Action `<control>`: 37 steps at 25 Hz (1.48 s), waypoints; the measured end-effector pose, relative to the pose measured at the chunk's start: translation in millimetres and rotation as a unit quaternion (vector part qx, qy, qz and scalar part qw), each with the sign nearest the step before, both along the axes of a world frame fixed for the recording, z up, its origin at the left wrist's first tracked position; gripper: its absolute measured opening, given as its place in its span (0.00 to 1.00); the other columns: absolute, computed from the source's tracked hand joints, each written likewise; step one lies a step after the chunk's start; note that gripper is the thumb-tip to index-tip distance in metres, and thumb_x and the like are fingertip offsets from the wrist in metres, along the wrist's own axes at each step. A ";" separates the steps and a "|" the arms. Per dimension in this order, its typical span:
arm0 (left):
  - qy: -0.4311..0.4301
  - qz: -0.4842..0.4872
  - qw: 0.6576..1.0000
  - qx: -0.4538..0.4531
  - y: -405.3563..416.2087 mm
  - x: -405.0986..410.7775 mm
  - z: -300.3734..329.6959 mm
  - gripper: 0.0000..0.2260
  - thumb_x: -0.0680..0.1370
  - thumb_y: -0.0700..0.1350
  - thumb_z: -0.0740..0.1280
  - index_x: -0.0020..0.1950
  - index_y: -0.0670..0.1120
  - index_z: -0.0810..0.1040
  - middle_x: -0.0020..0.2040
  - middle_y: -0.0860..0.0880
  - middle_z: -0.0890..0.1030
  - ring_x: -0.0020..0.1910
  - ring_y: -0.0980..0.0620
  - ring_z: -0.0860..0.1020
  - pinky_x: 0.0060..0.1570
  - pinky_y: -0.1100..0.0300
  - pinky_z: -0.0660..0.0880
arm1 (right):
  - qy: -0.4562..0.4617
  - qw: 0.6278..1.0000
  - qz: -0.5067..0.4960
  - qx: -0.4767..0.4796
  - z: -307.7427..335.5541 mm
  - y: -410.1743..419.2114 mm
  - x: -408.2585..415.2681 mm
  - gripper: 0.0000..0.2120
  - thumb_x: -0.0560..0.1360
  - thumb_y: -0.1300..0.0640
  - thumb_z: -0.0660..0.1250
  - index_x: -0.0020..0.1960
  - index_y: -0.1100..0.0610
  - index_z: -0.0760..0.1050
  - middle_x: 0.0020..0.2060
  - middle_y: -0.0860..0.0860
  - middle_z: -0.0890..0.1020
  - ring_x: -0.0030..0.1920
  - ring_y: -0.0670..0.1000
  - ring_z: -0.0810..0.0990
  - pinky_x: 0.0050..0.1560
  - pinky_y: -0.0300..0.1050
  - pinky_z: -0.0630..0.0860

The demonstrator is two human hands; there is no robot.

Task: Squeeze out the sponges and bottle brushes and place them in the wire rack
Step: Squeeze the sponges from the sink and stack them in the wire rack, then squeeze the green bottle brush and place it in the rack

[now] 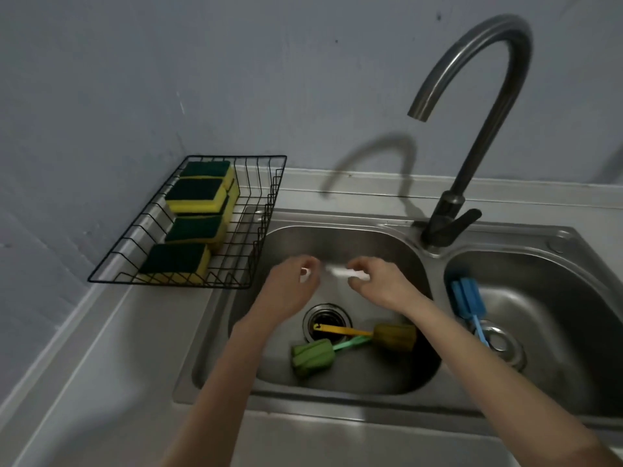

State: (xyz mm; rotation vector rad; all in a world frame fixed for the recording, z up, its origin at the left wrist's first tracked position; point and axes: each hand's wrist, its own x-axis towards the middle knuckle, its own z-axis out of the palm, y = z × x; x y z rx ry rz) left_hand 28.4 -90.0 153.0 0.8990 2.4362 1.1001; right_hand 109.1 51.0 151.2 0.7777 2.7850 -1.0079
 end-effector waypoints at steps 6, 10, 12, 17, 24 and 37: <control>-0.132 0.006 0.986 -0.097 10.5 8.6 -63.6 0.14 0.76 0.42 0.61 0.60 0.39 0.73 0.61 0.42 0.76 0.62 0.45 0.74 0.56 0.62 0.70 | -0.049 0.995 -0.007 -0.083 -51.7 6.3 4.6 0.17 0.75 0.60 0.62 0.64 0.59 0.72 0.60 0.57 0.78 0.59 0.56 0.77 0.54 0.42 0.72; -0.172 -0.007 0.973 -0.155 14.7 7.3 -97.9 0.18 0.75 0.41 0.63 0.64 0.40 0.70 0.65 0.41 0.73 0.66 0.43 0.70 0.66 0.54 0.67 | -0.127 0.987 -0.025 -0.093 -93.9 8.2 2.3 0.17 0.75 0.59 0.61 0.63 0.60 0.73 0.61 0.60 0.78 0.62 0.58 0.76 0.58 0.43 0.72; -0.179 -0.012 0.967 -0.180 16.6 6.1 -106.6 0.19 0.75 0.42 0.63 0.65 0.42 0.68 0.67 0.42 0.73 0.66 0.44 0.70 0.63 0.58 0.66 | -0.171 0.979 -0.041 -0.108 -114.6 9.0 1.4 0.17 0.76 0.58 0.60 0.63 0.60 0.72 0.60 0.60 0.78 0.61 0.58 0.76 0.56 0.42 0.72; -0.221 -0.052 0.932 -0.283 21.5 4.3 -133.1 0.23 0.74 0.48 0.64 0.67 0.43 0.66 0.67 0.40 0.72 0.64 0.42 0.71 0.62 0.56 0.68 | -0.177 0.915 -0.187 -0.312 -155.2 2.4 -4.1 0.13 0.78 0.61 0.55 0.59 0.61 0.71 0.30 0.52 0.70 0.28 0.48 0.70 0.25 0.36 0.65; -0.191 -0.075 0.909 -0.364 22.2 -0.4 -147.4 0.25 0.71 0.57 0.65 0.64 0.49 0.68 0.67 0.42 0.72 0.65 0.40 0.69 0.65 0.47 0.68 | -0.105 0.799 -0.357 -0.473 -168.9 -7.1 -11.6 0.06 0.78 0.64 0.54 0.49 0.59 0.69 0.46 0.58 0.75 0.40 0.52 0.76 0.34 0.38 0.71; -0.105 -0.075 0.943 -0.307 9.4 -12.8 -85.1 0.23 0.70 0.49 0.65 0.65 0.47 0.69 0.65 0.43 0.74 0.62 0.43 0.73 0.60 0.56 0.72 | -0.039 0.737 -0.389 -0.552 -134.1 -22.4 -11.2 0.10 0.79 0.61 0.53 0.40 0.58 0.68 0.35 0.54 0.76 0.35 0.49 0.76 0.35 0.40 0.71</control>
